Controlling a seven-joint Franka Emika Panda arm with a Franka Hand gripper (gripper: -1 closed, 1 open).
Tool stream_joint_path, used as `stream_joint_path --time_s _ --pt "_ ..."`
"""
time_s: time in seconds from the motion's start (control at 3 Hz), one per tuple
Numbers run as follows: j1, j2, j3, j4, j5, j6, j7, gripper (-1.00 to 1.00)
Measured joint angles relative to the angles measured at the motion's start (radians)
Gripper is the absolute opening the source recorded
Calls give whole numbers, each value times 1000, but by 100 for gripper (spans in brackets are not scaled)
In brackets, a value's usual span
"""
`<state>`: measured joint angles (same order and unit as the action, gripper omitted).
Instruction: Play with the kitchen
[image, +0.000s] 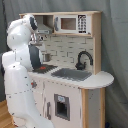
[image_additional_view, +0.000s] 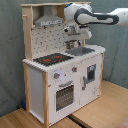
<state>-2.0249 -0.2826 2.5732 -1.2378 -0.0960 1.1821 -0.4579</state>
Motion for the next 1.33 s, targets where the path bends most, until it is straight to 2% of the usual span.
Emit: stream_joint_path --time_s 0.33,1.33 --pt "18 71 1 -113 -30 44 34 -100" --pt "59 243 4 -369 -106 157 129 -100"
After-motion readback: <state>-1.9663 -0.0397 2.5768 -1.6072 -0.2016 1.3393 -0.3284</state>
